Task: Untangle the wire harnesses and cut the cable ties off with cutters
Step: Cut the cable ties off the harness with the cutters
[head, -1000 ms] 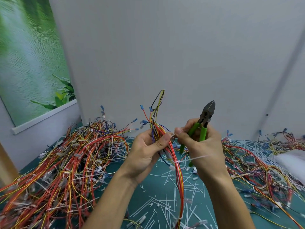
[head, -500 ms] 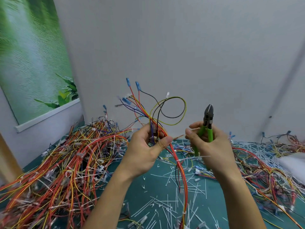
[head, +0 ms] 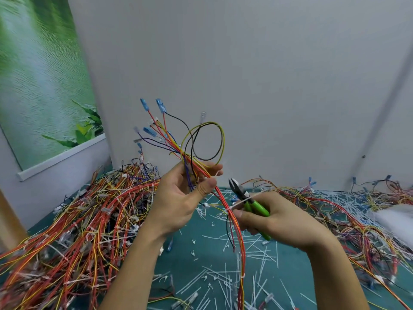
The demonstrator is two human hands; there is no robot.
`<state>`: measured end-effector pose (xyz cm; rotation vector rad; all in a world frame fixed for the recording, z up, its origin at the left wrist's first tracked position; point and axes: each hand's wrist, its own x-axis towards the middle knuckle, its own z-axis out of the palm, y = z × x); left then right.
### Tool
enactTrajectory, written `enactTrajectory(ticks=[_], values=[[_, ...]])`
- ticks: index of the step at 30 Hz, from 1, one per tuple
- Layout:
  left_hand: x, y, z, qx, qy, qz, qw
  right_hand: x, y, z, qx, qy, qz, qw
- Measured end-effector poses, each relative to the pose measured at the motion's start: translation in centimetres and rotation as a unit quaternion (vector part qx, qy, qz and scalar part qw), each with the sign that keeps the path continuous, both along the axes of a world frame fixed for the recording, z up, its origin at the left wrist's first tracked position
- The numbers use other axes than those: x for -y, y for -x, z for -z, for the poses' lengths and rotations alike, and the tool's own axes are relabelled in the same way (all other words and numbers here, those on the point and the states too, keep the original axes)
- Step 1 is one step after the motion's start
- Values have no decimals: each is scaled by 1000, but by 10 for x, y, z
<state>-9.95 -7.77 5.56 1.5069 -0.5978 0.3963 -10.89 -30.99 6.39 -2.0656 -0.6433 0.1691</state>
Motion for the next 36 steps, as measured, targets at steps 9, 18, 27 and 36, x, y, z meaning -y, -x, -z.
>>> enactTrajectory(ticks=[9, 18, 27, 36], values=[[-1, 7, -4, 8, -10, 39, 999, -13, 7, -2, 11, -12, -40, 999], [-3, 9, -4, 23, -19, 27, 999, -11, 9, -5, 25, 5, -40, 999], [-4, 12, -7, 44, -36, 52, 997, -13, 14, -8, 33, 21, -41, 998], [-3, 12, -6, 42, -44, 58, 996, -18, 18, -11, 18, 18, -9, 1000]])
